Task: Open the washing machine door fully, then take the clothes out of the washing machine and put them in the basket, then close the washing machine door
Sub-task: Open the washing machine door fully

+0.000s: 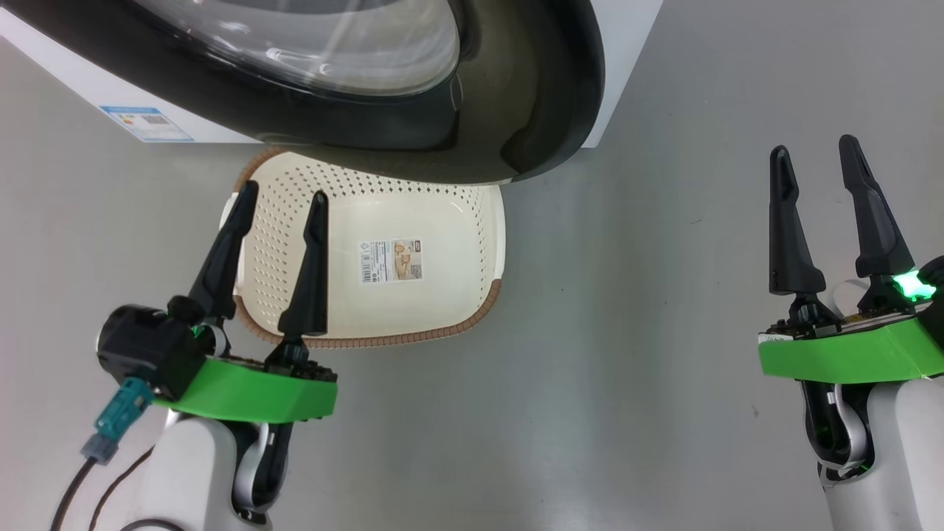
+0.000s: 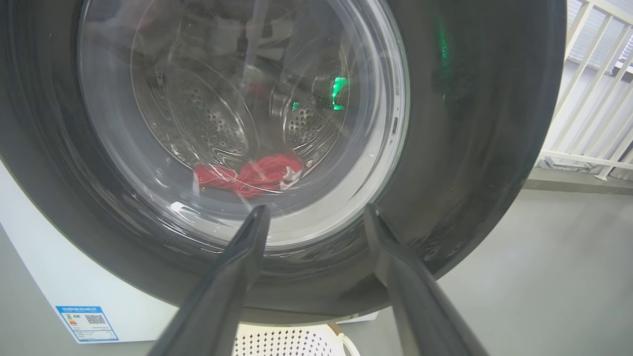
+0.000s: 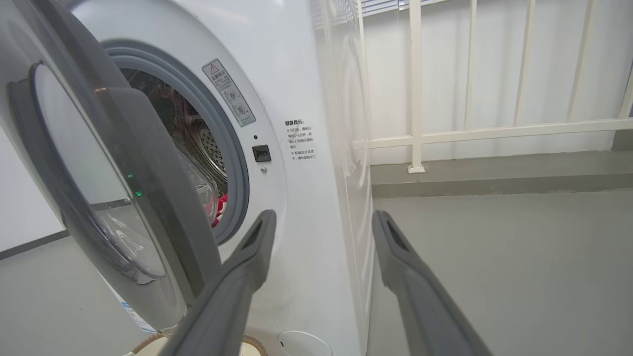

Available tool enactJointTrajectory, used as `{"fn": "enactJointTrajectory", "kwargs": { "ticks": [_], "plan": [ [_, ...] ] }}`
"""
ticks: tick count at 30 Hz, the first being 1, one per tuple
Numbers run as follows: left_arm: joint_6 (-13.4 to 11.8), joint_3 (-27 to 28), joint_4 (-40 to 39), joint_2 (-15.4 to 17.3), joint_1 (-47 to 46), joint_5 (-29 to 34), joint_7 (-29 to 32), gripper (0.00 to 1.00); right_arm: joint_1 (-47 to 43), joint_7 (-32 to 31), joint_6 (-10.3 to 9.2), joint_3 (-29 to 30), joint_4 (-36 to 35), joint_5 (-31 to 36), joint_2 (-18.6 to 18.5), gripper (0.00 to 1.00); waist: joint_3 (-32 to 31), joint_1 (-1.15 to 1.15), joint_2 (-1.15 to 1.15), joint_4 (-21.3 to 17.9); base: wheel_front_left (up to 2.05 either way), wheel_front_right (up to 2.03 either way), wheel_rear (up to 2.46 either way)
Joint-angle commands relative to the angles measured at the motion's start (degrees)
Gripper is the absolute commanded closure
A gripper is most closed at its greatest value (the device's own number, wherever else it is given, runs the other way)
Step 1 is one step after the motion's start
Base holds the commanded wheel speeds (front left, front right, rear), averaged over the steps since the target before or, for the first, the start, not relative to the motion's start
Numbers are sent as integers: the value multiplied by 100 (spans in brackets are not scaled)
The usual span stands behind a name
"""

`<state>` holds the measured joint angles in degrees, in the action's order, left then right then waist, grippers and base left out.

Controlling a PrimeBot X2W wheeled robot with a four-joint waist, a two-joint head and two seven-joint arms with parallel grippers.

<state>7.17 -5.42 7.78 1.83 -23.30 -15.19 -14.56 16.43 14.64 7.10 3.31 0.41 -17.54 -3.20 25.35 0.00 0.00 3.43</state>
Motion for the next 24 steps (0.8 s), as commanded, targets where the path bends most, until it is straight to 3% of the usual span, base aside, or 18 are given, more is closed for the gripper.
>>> {"fn": "enactJointTrajectory", "kwargs": {
  "ticks": [1,21,22,23,24],
  "plan": [
    [32,200,-162,105,111,6,-44,0,-60,36,39,-124,-156,13,31,0,4,0,0,0,0,0,0],
    [32,208,-180,105,91,21,-44,0,-3,36,39,-243,-115,-42,32,1,56,0,0,-8,0,0,0],
    [32,210,-183,105,93,26,-44,0,-3,36,39,-249,-112,-56,32,43,59,0,0,-10,0,0,0],
    [32,210,-189,105,94,34,-44,0,15,36,39,-314,-73,-203,32,98,63,0,0,-13,0,0,0],
    [32,210,-193,105,94,38,-44,0,38,36,39,-333,-47,-351,32,100,65,0,0,-16,0,0,0]
  ]
}}
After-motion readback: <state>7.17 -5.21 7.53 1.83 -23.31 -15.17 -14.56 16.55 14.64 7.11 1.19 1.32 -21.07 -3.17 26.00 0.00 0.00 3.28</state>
